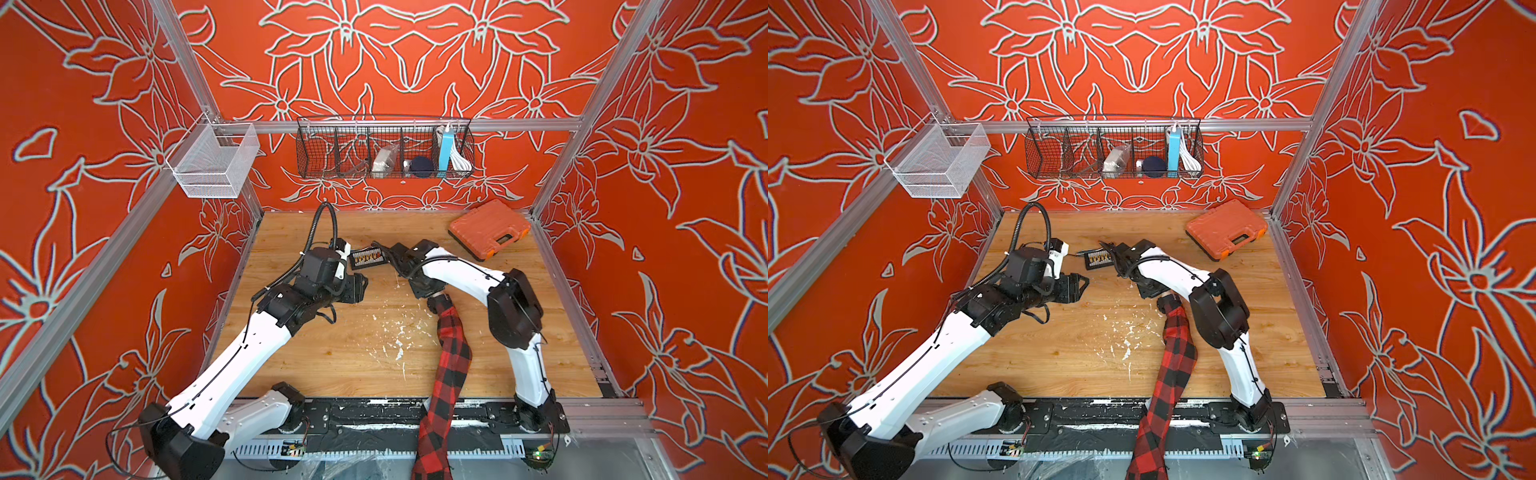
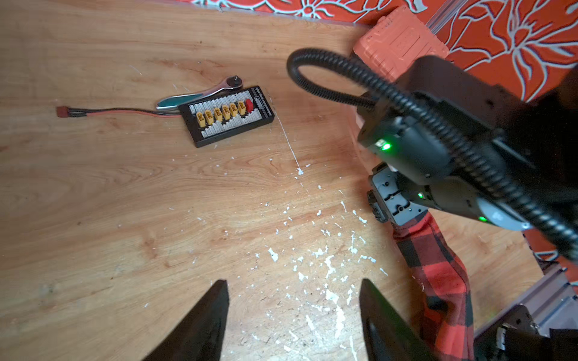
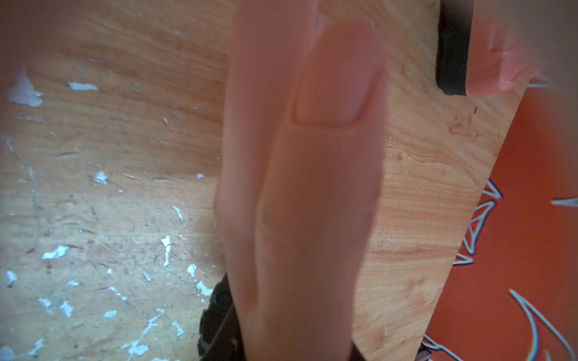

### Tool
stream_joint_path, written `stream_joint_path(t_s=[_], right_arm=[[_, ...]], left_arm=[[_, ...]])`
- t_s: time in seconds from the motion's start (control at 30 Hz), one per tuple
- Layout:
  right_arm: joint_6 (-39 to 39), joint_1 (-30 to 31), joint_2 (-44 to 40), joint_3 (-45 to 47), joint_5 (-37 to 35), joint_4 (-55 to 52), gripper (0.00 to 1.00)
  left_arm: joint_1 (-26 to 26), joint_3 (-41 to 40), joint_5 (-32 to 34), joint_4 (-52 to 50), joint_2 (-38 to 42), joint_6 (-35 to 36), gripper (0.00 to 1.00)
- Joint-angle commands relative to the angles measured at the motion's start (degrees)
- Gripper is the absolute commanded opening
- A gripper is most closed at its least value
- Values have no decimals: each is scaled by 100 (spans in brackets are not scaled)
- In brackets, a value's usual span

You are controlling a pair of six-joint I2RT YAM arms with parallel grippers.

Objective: Take off the watch
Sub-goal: Adjust the hand at the center of the board.

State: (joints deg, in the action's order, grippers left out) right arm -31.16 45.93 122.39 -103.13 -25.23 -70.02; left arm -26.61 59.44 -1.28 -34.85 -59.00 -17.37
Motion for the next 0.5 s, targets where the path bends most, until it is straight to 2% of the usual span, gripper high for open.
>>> stream_joint_path(t_s=[0.0, 0.13, 0.2, 0.33, 0.47], right_arm=[[-196, 179, 367, -567, -587, -689, 23], [-242, 376, 743, -1096, -137, -664, 30], [-217, 404, 743, -1195, 501, -347, 44], [-248, 380, 293, -859, 1654, 559, 62], [-275, 258, -399, -386, 2243, 1303, 67]], left_arm=[[32, -258, 313, -110, 322, 416, 67], [31, -440, 411, 13, 604, 392, 68], [31, -449, 479, 22, 661, 422, 68], [33, -474, 647, -30, 728, 456, 69], [33, -551, 692, -1, 802, 411, 70]])
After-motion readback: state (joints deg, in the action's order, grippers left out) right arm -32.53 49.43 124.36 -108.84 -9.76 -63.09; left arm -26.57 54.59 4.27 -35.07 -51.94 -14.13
